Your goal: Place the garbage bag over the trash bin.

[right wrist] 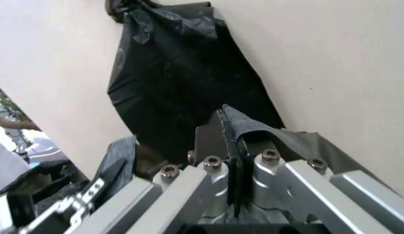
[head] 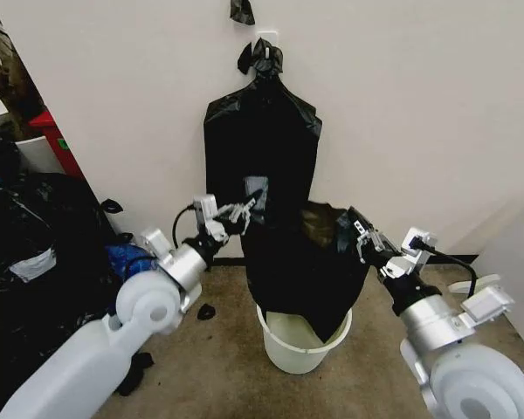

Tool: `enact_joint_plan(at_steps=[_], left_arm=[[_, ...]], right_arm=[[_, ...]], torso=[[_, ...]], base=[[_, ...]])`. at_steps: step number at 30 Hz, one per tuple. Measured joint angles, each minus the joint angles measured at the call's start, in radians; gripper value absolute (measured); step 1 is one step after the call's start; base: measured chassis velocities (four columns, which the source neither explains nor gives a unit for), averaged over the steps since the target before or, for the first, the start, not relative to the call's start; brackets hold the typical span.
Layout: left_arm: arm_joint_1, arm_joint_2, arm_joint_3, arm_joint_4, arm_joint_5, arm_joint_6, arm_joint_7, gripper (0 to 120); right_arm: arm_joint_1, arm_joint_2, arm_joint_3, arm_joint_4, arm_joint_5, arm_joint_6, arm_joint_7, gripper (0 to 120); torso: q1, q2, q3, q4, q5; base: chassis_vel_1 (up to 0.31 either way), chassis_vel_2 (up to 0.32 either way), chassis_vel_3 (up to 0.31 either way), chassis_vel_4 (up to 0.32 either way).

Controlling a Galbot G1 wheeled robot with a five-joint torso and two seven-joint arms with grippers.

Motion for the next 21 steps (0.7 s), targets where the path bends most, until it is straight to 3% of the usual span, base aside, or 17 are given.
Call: enact_joint_plan(at_steps=[9,17,21], left_arm=[[0.136,-0.011,0.033,-0.024,0.032,-0.017,-0.055,0],[-0.028,0.006,0.074,-0.105,-0.11,0.02,-0.125,0],[-0.024,0.005,0.075,-0.157,-0.146,0.038,-0.14,0]], right_arm=[[-0.022,-0.012,0.004,-0.006,0.064,-0.009,0.046,0],[0.038,-0.109,0.118,0.001,0.227,-0.028,0.137,0],[0.017,-0.134,0.204,0.002,0.299,-0.044,0.142,0]], torso=[[0.0,0.0,0.0,0.0003,0.0],[0.0,0.0,0.0,-0.0002,0.0003],[0.0,0.0,0.0,-0.0002,0.0003]], base=[[0.0,0.0,0.0,0.0],[0.0,0.0,0.0,0.0],[0.0,0.0,0.0,0.0]])
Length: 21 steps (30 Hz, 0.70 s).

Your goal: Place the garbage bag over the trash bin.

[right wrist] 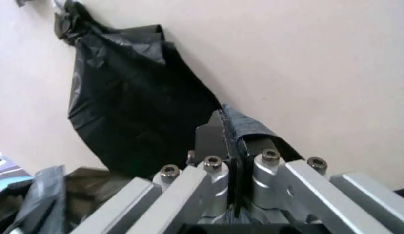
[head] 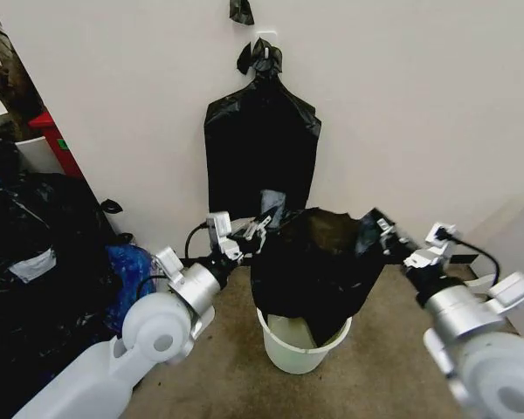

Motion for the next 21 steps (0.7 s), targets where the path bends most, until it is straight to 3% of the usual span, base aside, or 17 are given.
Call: enact_joint_plan(at_steps=[5,9,13,17,21], left_arm=[[0.042,-0.017,0.003,0.02,0.009,0.003,0.021,0],[0.052,-0.058,0.037,0.107,0.052,0.004,0.055,0],[0.082,-0.088,0.062,0.129,0.053,0.003,0.047,0],[0.133,-0.084,0.063,0.13,0.052,0.0,0.044,0],[0.289,-0.047,0.0,0.089,0.061,-0.02,0.041,0]], right_arm=[[-0.006,0.019,0.013,0.0,-0.007,-0.008,-0.003,0],[-0.012,0.064,-0.079,0.0,-0.093,-0.012,-0.013,0],[-0.015,0.098,-0.147,0.0,-0.142,-0.012,-0.016,0],[-0.017,0.119,-0.188,0.0,-0.165,-0.011,-0.015,0],[-0.025,0.137,-0.238,0.0,-0.183,-0.01,-0.01,0]], torso=[[0.0,0.0,0.0,0.0003,-0.0001],[0.0,0.0,0.0,0.0001,-0.0002],[0.0,0.0,0.0,0.0,-0.0004],[0.0,0.0,0.0,-0.0001,-0.0005],[0.0,0.0,0.0,0.0006,-0.0004]], base=[[0.0,0.0,0.0,0.0],[0.0,0.0,0.0,0.0],[0.0,0.0,0.0,0.0],[0.0,0.0,0.0,0.0],[0.0,0.0,0.0,0.0]])
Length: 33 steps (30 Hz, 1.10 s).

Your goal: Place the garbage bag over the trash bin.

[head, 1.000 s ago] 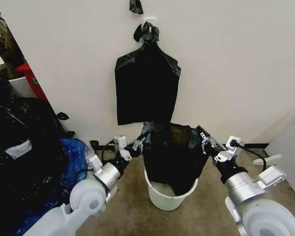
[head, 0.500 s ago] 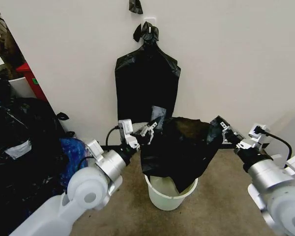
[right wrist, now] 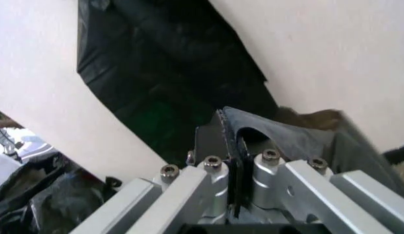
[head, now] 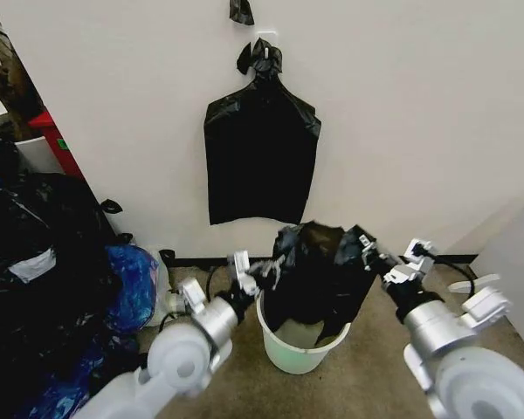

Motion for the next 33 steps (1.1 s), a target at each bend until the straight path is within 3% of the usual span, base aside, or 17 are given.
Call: enact_joint_plan(at_steps=[3,7,17,22,27,33], left_arm=[[0.056,0.007,-0.039,-0.02,0.022,-0.016,-0.001,0],[0.149,0.004,-0.083,-0.057,0.14,-0.089,-0.042,0],[0.08,0.023,-0.103,-0.127,0.166,-0.108,-0.166,0],[0.074,0.016,-0.106,-0.091,0.181,-0.105,-0.208,0],[0.161,-0.037,-0.094,0.001,0.288,-0.132,-0.19,0],[0.187,-0.055,-0.089,0.06,0.353,-0.15,-0.188,0]], right_arm=[[-0.007,0.005,-0.007,0.0,-0.001,0.0,0.003,0],[-0.023,0.004,-0.009,0.0,0.001,0.0,0.023,0],[-0.002,-0.087,0.065,-0.001,0.123,-0.006,0.093,0],[-0.028,-0.042,0.024,-0.001,0.084,-0.015,0.092,0],[-0.043,0.034,-0.059,-0.018,0.049,-0.016,0.073,0],[-0.033,0.068,-0.093,-0.08,0.044,-0.019,0.059,0]], torso=[[0.0,0.0,0.0,0.0001,-0.0001],[0.0,0.0,0.0,-0.0003,0.0],[0.0,0.0,0.0,-0.0002,0.0001],[0.0,0.0,0.0,-0.0008,0.0001],[0.0,0.0,0.0,-0.0002,-0.0003],[0.0,0.0,0.0,-0.0003,0.0]], base=[[0.0,0.0,0.0,0.0],[0.0,0.0,0.0,0.0],[0.0,0.0,0.0,0.0],[0.0,0.0,0.0,0.0],[0.0,0.0,0.0,0.0],[0.0,0.0,0.0,0.0]])
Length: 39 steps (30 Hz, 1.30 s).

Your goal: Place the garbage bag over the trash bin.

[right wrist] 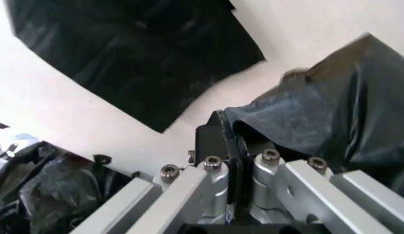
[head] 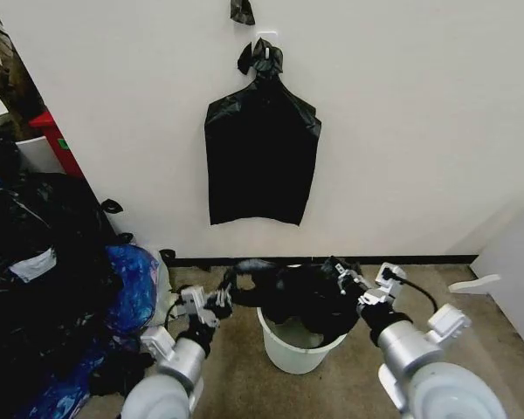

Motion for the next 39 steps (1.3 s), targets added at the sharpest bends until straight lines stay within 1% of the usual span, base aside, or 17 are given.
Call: enact_joint_plan(at_steps=[5,10,11,13,16,20,24,26,28,29,31,32,33,34,36,37,39], left_arm=[[-0.002,0.005,-0.015,0.006,0.002,-0.01,-0.014,0],[-0.007,0.011,-0.029,0.03,0.012,-0.023,-0.017,0],[-0.006,0.011,-0.013,0.04,0.049,-0.025,-0.001,0],[-0.006,0.011,-0.002,0.041,0.069,-0.025,0.008,0],[-0.015,0.018,0.03,0.043,0.154,-0.015,0.039,0],[-0.008,0.024,0.038,0.037,0.19,-0.009,0.044,0],[0.059,0.047,0.008,-0.033,0.213,-0.01,0.04,0],[0.072,0.053,-0.003,-0.052,0.214,-0.01,0.039,0],[0.068,0.064,-0.049,-0.07,0.201,-0.007,0.045,0],[0.068,0.064,-0.049,-0.07,0.201,-0.007,0.045,0],[0.045,0.078,-0.103,-0.078,0.159,0.016,0.049,0],[0.021,0.094,-0.136,-0.08,0.118,0.045,0.051,0],[0.01,0.103,-0.152,-0.081,0.093,0.062,0.055,0],[0.001,0.117,-0.177,-0.084,0.057,0.088,0.069,0],[-0.004,0.137,-0.224,-0.086,0.004,0.132,0.118,0],[-0.004,0.137,-0.224,-0.086,0.004,0.132,0.118,0],[-0.014,0.158,-0.275,-0.07,-0.046,0.181,0.219,0]], right_arm=[[-0.013,0.002,0.001,-0.011,0.003,-0.007,-0.008,0],[-0.015,0.004,0.001,-0.064,-0.002,-0.009,-0.03,0],[-0.012,0.009,0.003,-0.103,-0.003,-0.009,-0.04,0],[-0.011,0.009,0.005,-0.117,-0.004,-0.009,-0.044,0],[-0.015,-0.005,0.011,-0.16,-0.007,-0.009,-0.052,0],[-0.037,-0.02,0.012,-0.132,-0.006,-0.008,-0.049,0],[-0.129,-0.063,0.033,0.024,-0.013,0.004,-0.028,0],[-0.149,-0.075,0.044,0.06,-0.004,0.006,-0.007,0],[-0.156,-0.096,0.074,0.078,0.089,0.001,0.09,0],[-0.156,-0.096,0.074,0.078,0.089,0.001,0.09,0],[-0.136,-0.114,0.105,0.078,0.19,-0.002,0.192,0],[-0.128,-0.13,0.124,0.078,0.231,-0.004,0.246,0],[-0.131,-0.139,0.136,0.078,0.246,-0.004,0.276,0],[-0.139,-0.147,0.147,0.078,0.261,-0.006,0.311,0],[-0.151,-0.157,0.158,0.078,0.28,-0.009,0.365,0],[-0.151,-0.157,0.158,0.078,0.28,-0.009,0.365,0],[-0.152,-0.159,0.162,0.078,0.288,-0.012,0.418,0]], torso=[[0.0,0.0,0.0,-0.0004,0.0],[0.0,0.0,0.0,-0.0003,0.0],[0.0,0.0,0.0,0.0,0.0001],[0.0,0.0,0.0,0.0,0.0],[0.0,0.0,0.0,-0.0003,0.0002],[0.0,0.0,0.0,-0.0003,0.0001],[0.0,0.0,0.0,-0.0002,0.0003],[0.0,0.0,0.0,-0.0002,-0.0002],[0.0,0.0,0.0,-0.0002,0.0],[0.0,0.0,0.0,-0.0002,0.0],[0.0,0.0,0.0,-0.0003,0.0001],[0.0,0.0,0.0,0.0002,0.0004],[0.0,0.0,0.0,0.0002,0.0001],[0.0,0.0,0.0,-0.0003,-0.0002],[0.0,0.0,0.0,-0.0005,0.0003],[0.0,0.0,0.0,-0.0005,0.0003],[0.0,0.0,0.0,-0.0001,0.0001]], base=[[0.0,0.0,0.0,0.0],[0.0,0.0,0.0,0.0],[0.0,0.0,0.0,0.0],[0.0,0.0,0.0,0.0],[0.0,0.0,0.0,0.0],[0.0,0.0,0.0,0.0],[0.0,0.0,0.0,0.0],[0.0,0.0,0.0,0.0],[0.0,0.0,0.0,0.0],[0.0,0.0,0.0,0.0],[0.0,0.0,0.0,0.0],[0.0,0.0,0.0,0.0],[0.0,0.0,0.0,0.0],[0.0,0.0,0.0,0.0],[0.0,0.0,0.0,0.0],[0.0,0.0,0.0,0.0],[0.0,0.0,0.0,0.0]])
